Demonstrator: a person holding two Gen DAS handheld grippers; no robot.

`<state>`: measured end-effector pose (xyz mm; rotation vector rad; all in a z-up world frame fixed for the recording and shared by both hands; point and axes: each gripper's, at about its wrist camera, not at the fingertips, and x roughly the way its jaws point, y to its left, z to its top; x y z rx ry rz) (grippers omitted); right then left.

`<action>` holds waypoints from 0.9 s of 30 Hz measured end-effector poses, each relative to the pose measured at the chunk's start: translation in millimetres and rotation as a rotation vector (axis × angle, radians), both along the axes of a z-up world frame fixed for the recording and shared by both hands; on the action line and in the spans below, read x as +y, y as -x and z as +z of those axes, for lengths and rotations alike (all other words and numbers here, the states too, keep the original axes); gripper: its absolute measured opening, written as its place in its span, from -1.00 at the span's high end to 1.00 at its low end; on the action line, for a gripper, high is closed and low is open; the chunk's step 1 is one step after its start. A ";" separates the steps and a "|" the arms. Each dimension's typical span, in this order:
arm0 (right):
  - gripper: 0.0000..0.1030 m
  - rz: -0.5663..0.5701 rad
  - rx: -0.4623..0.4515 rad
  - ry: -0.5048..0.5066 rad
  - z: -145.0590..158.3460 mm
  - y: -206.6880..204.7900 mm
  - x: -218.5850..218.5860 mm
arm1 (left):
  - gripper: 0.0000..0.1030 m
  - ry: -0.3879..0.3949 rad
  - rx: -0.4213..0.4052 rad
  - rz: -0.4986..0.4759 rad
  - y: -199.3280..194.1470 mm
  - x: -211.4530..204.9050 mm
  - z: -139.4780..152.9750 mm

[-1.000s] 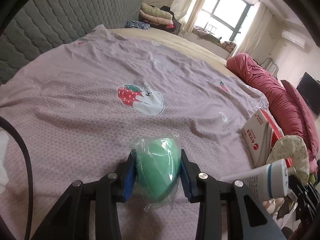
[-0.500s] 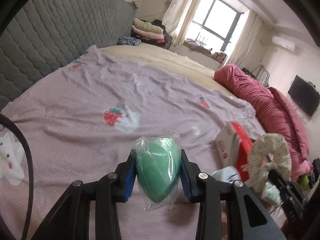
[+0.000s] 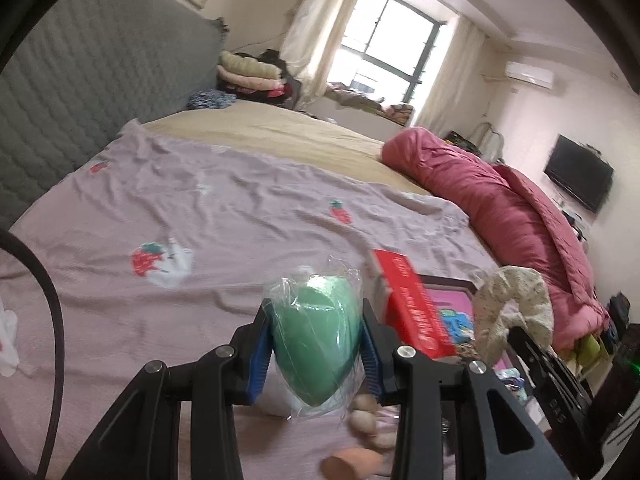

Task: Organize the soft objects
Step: 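Lift the green sponge with the left gripper toward the tray while the right gripper carries the scrunchie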

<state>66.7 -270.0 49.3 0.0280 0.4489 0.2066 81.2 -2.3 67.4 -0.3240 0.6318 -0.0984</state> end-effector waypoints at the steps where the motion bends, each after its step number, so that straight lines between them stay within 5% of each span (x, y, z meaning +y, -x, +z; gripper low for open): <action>1: 0.74 -0.009 -0.004 0.002 0.4 0.7 -5.5 | 0.23 -0.002 -0.003 -0.012 0.0 -6.8 1.9; 27: 0.73 -0.276 -0.043 -0.151 11.3 17.8 -124.7 | 0.23 -0.134 0.014 -0.300 23.0 -157.2 11.1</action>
